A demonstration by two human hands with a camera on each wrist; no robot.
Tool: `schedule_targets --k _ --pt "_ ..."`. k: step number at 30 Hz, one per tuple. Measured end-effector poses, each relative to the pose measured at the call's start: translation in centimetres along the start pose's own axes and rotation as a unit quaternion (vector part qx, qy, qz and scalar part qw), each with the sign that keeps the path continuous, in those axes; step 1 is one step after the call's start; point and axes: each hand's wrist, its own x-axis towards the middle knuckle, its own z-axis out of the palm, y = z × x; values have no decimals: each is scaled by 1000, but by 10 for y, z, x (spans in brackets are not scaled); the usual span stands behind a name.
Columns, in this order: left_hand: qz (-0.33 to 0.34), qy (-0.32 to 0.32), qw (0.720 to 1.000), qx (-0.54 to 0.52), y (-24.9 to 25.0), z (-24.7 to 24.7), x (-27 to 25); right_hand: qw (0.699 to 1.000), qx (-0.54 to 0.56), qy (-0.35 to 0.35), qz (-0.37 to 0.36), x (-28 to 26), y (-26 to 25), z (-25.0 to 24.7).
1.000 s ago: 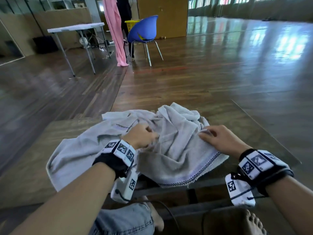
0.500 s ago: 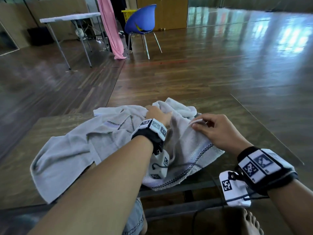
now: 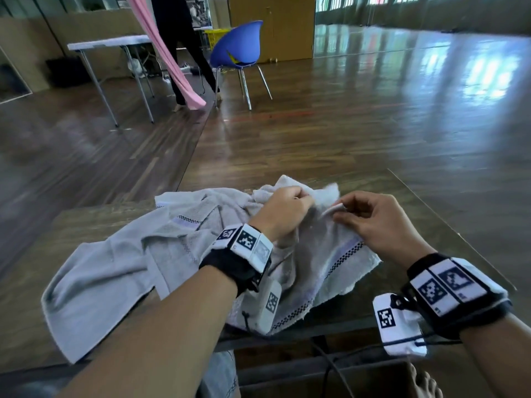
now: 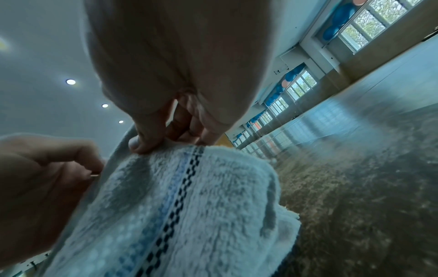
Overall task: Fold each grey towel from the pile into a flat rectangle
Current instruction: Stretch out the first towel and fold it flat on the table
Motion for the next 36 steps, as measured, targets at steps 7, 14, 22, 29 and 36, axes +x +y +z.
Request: schedule_targets --k 7,14,22,29,36 --pt "5 -87 993 -83 1 3 -16 998 6 58 1 -1 -1 3" --pt "9 -54 996 -63 -3 -6 -14 998 26 50 6 4 0 -1" --pt "8 -28 996 -90 7 -5 -18 997 29 68 5 5 -4 3" --pt "-5 -85 990 -114 11 -4 -23 994 45 99 13 7 -5 9" --pt "3 -57 988 -142 11 2 -21 992 45 107 44 9 -5 9"
